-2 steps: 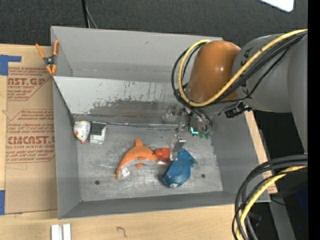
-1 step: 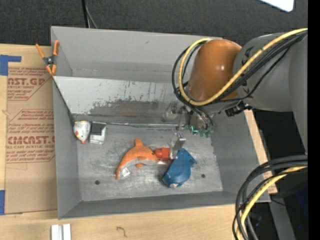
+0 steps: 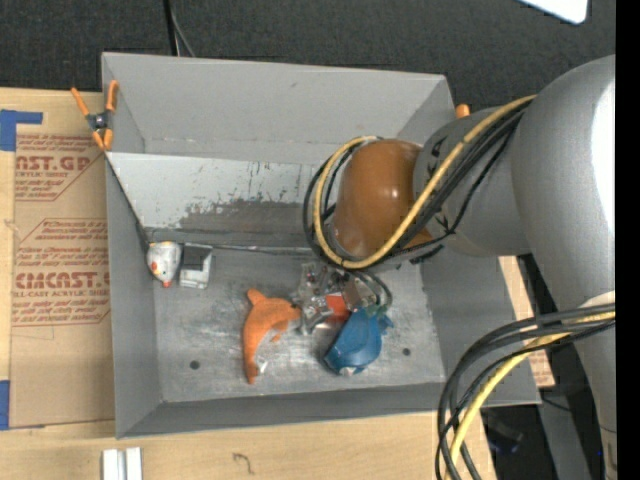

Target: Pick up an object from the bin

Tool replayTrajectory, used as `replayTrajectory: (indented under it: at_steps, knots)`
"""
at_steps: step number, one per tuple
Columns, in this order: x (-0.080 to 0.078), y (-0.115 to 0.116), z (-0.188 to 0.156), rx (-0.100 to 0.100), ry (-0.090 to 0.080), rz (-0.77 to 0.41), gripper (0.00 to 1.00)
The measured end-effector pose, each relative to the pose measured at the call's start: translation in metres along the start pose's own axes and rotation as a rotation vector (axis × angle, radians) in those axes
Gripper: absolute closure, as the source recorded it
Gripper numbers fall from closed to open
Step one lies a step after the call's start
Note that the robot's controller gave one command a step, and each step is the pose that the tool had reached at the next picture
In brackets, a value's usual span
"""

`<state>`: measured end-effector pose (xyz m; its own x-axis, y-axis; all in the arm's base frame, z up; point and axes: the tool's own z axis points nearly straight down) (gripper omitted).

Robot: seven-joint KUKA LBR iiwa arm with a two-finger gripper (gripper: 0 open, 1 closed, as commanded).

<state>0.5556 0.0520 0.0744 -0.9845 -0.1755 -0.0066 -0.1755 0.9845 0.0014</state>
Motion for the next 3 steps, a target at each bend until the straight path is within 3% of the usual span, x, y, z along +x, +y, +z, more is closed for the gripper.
replayTrajectory:
  at_steps: [1,2,3]
  knots:
    - [0.0,0.0,0.0,0.0,0.0,0.0,1.0]
    - [0.046,-0.036,-0.197,0.0,0.007,-0.131,1.0]
    - [0.045,-0.036,-0.2,0.001,0.003,-0.131,1.0]
